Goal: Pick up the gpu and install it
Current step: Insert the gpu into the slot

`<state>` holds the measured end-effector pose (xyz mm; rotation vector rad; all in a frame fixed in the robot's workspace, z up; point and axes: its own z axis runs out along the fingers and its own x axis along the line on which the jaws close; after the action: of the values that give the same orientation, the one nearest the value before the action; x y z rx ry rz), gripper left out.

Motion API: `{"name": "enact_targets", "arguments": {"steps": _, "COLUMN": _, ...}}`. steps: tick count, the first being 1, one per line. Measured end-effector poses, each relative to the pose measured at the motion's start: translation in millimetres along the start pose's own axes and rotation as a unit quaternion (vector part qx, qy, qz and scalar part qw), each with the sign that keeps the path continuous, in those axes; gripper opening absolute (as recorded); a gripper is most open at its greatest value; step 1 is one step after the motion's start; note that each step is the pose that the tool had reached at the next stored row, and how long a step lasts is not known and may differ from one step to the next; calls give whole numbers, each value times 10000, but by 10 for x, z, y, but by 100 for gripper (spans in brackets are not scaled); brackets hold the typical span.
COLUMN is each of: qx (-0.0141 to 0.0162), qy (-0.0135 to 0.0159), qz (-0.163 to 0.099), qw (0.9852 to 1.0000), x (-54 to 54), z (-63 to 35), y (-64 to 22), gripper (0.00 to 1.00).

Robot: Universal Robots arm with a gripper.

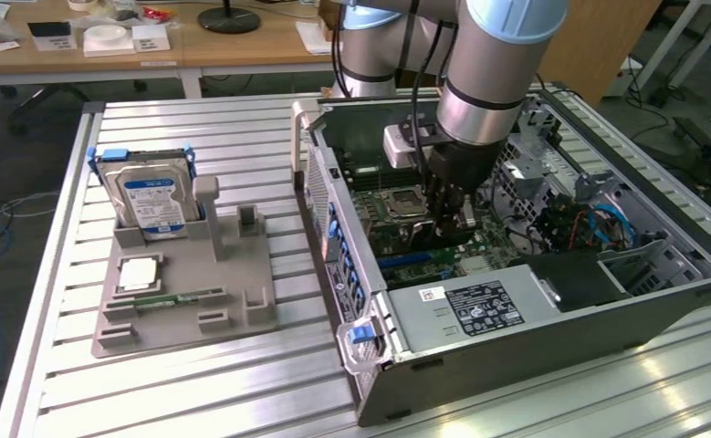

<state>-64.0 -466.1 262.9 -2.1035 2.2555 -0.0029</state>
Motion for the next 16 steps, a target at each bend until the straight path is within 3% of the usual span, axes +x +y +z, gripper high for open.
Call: {"name": "enact_targets", "arguments": {"steps": 16, "qx": 0, "qy": 1, "qz": 1, "qw": 10000, "x": 11, "z": 23, "y": 90, "gripper": 27}}
